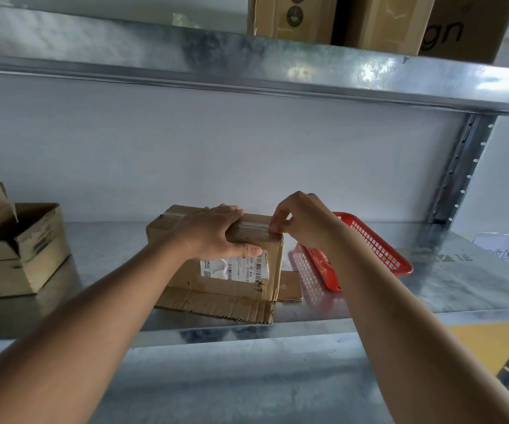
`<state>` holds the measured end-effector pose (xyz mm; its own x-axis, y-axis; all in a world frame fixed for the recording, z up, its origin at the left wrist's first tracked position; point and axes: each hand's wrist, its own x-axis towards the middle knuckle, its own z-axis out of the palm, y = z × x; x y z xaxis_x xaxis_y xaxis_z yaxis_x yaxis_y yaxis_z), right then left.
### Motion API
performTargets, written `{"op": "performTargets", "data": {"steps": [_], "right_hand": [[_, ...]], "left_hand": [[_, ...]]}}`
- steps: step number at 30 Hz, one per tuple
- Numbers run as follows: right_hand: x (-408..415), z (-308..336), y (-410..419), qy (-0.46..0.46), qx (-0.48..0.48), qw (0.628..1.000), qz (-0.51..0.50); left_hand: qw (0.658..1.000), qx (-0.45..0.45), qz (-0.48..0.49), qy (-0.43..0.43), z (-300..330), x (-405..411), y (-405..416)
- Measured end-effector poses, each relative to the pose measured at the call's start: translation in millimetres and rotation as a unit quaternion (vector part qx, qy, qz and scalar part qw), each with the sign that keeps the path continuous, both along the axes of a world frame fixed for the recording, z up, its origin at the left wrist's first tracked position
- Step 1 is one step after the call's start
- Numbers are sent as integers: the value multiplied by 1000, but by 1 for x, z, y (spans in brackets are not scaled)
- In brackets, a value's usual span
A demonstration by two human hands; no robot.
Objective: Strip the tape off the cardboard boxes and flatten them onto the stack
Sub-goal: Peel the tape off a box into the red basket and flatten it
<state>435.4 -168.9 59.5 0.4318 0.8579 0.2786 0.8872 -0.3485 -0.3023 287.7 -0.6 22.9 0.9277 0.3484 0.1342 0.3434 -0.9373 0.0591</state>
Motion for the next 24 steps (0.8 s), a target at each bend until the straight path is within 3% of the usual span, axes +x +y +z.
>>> {"op": "performTargets", "data": {"steps": [6,11,18,24], "right_hand": [[-7,3,16,-66,-70,994,-44],[-13,-8,17,-139,-110,984,-16],[-3,12,-10,-6,-58,997,56],[-9,15,-6,-148,-50,986,55]], "left_hand": [[998,-49,-10,-26,0,1,1],[998,-42,-5,-36,-2,2,-1],[998,-52,-16,-20,3,0,-2],[998,-61,-15,-26,2,-2,1]]}}
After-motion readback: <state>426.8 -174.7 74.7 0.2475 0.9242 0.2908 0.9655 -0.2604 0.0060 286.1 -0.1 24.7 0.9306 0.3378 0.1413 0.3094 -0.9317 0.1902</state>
